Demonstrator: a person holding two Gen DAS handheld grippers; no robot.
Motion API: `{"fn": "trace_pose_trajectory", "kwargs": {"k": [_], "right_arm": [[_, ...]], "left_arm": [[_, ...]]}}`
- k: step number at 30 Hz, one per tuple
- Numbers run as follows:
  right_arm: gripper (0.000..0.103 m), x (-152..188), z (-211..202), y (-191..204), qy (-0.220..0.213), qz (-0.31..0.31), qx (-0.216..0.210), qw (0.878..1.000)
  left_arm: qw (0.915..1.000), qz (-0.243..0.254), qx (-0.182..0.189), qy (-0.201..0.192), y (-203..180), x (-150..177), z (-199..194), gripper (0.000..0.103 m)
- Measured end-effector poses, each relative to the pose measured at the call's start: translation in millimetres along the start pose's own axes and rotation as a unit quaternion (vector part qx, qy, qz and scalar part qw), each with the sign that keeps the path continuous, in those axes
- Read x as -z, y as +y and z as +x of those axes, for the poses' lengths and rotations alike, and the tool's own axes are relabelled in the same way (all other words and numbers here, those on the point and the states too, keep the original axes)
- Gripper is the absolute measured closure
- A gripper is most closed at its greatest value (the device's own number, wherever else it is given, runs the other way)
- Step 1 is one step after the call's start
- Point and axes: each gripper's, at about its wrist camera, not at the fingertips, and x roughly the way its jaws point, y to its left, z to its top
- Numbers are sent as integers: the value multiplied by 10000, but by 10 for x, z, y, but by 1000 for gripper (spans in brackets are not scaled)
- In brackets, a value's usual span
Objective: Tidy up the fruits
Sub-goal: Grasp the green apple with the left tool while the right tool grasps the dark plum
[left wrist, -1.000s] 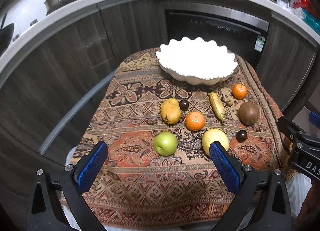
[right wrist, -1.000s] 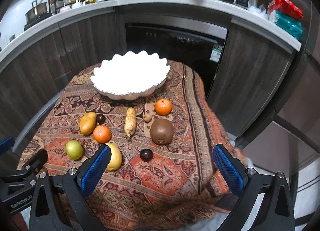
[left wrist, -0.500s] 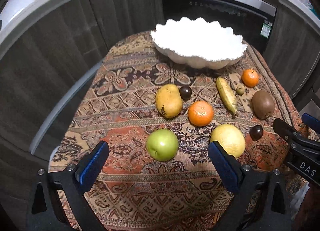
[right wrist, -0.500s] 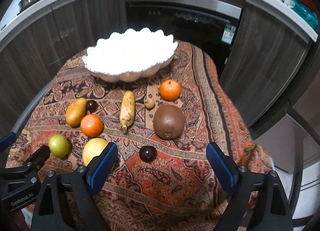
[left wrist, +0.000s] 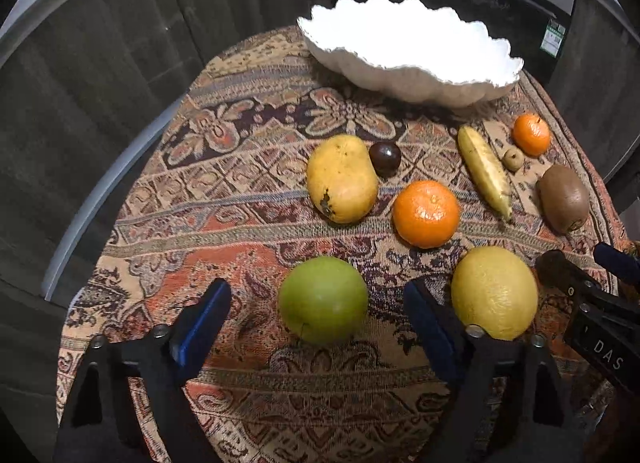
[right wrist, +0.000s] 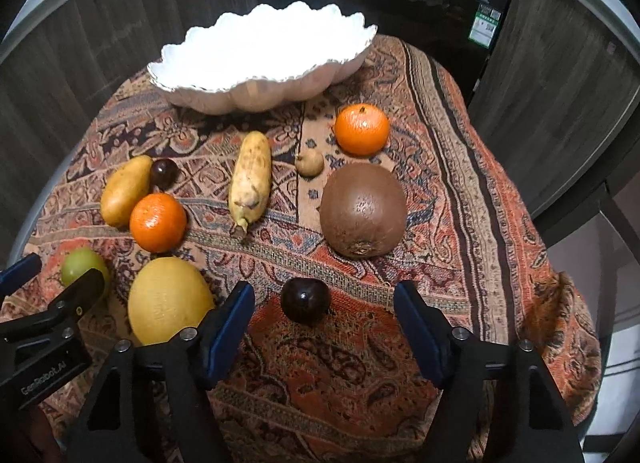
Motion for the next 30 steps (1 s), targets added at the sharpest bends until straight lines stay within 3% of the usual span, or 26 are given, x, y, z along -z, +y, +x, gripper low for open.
{"fn": "trace_pose_trajectory", "kwargs": {"k": [7, 13, 19, 30], "right_arm": [[37, -2, 145, 41, 187, -46, 9, 9998], [56, 12, 250, 34, 382, 6, -89, 9992], [69, 11, 241, 89, 335, -66, -145, 9993], [71, 13, 113, 21, 198, -24, -150, 9997]], "left_arm": [[9999, 2, 65, 157, 10, -6, 138, 33], [9993, 40, 182, 339, -16, 2, 246, 49], [9994, 22, 175, 314, -7, 1, 261, 55], [9995, 64, 276, 169, -34, 31, 126, 55]]}}
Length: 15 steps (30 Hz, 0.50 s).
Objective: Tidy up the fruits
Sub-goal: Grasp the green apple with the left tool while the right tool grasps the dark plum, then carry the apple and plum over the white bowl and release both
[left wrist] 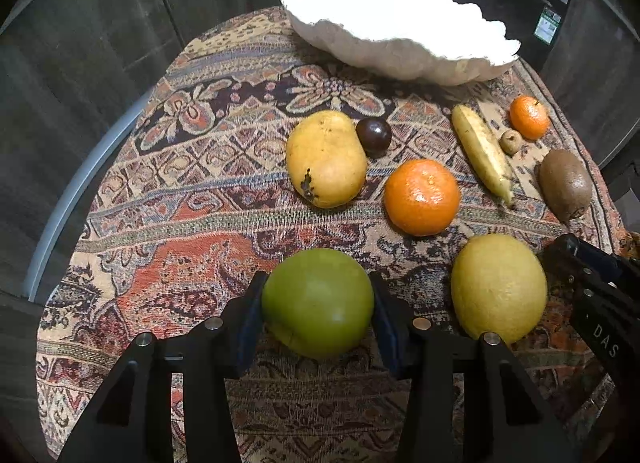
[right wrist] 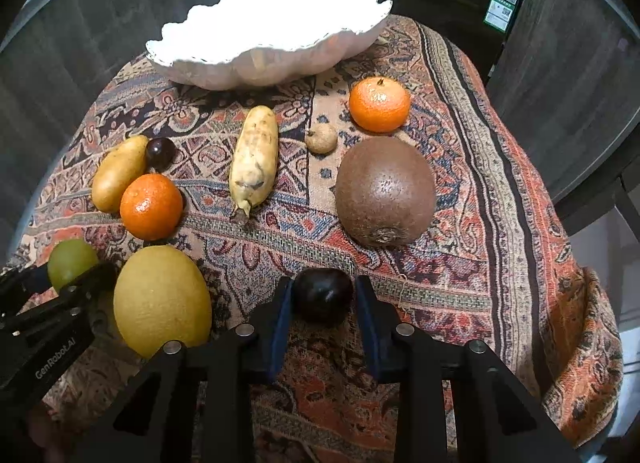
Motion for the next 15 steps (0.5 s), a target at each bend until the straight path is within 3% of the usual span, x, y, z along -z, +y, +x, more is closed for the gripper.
{"fn": "trace_pose_trajectory", "kwargs": {"k": [15], "right_arm": [[74, -38, -412, -30, -462, 53, -53, 9989]], "left_arm": [[9993, 76, 99, -351, -39, -29, -356, 55]]}}
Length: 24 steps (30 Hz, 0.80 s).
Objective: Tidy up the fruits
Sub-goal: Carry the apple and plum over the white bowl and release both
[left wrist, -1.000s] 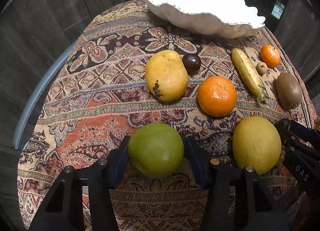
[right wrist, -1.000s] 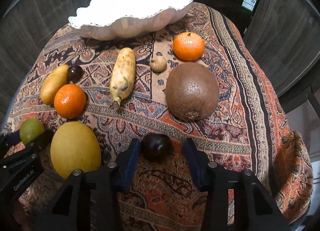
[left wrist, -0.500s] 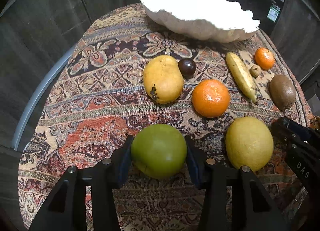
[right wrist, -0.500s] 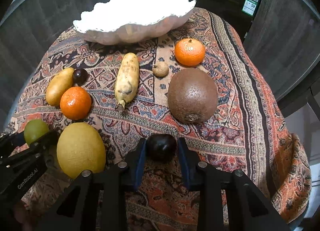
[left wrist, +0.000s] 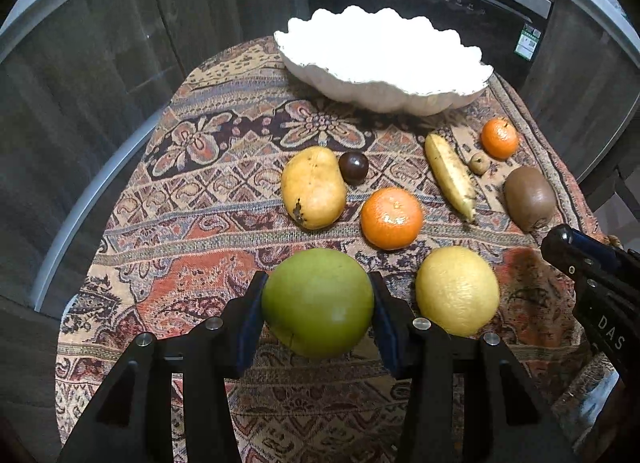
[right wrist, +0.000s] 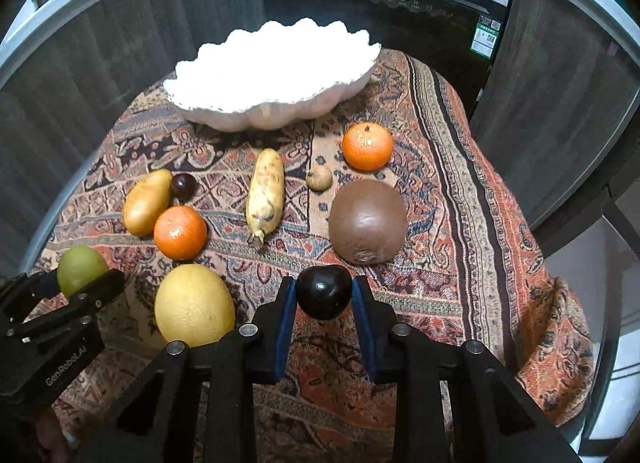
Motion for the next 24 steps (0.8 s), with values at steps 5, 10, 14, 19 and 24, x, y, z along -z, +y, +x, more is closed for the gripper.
{"fn": "trace_pose_trajectory", "kwargs": {"k": [5, 10, 14, 19, 24], "right_arm": [[74, -61, -121, 11, -164, -5, -45, 9999], [74, -186, -196, 6, -322, -4, -98, 9994], [74, -378, -225, 8, -519, -60, -90, 9986], [74, -700, -225, 9, -794, -98, -81, 9968], [74, -1030, -161, 6, -1006, -124, -79, 9948]], "left_arm": [[9999, -2, 36, -137, -3, -83, -118, 55], [9995, 9, 41, -325, 3, -248, -205, 55], [9990, 19, 52, -453, 14, -447, -217, 55], [9976, 56, 83, -686, 39, -787, -218, 55], [9965, 111, 184, -804, 31, -1158, -149, 55]]}}
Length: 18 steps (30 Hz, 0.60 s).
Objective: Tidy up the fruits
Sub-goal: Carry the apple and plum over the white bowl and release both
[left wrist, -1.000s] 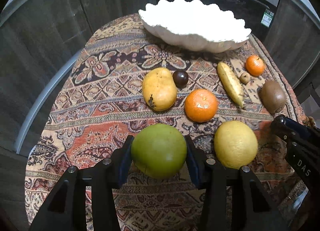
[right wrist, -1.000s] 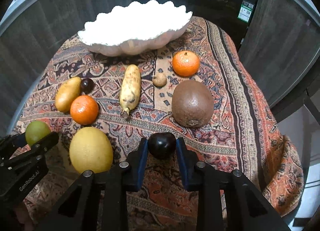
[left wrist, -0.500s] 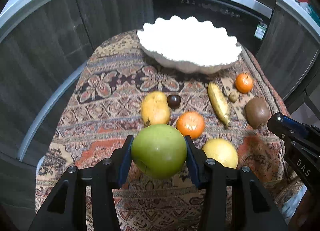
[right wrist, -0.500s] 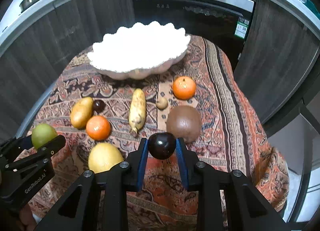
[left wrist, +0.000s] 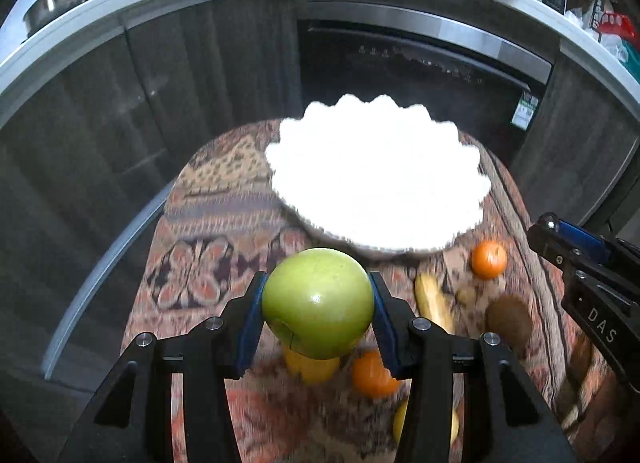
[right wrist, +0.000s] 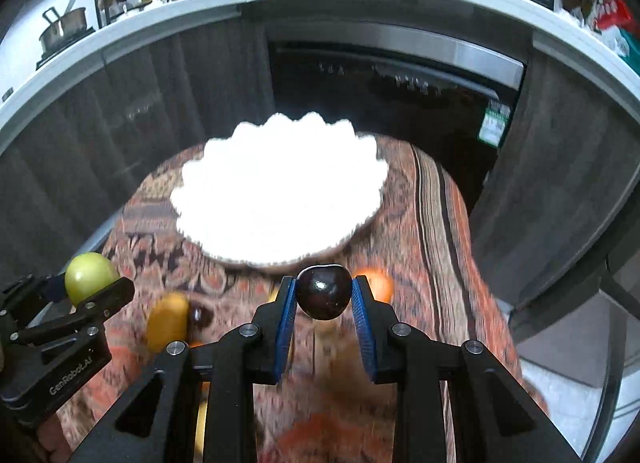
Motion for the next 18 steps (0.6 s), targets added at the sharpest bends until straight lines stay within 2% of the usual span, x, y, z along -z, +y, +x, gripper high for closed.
{"fn": "trace_pose_trajectory", "kwargs": {"k": [8, 13, 18], "right_arm": [[74, -449, 412, -24, -43, -21, -50, 10000], [74, -551, 683, -38, 106, -45, -97, 9999], [73, -557, 921, -5, 286, -162, -100, 9994]], "left_arm": [[9997, 116, 119, -179, -38, -580, 356, 55], [9991, 198, 372, 3, -79, -756, 724, 55], [9974, 214, 611, 307, -135, -773, 1019, 55]]}}
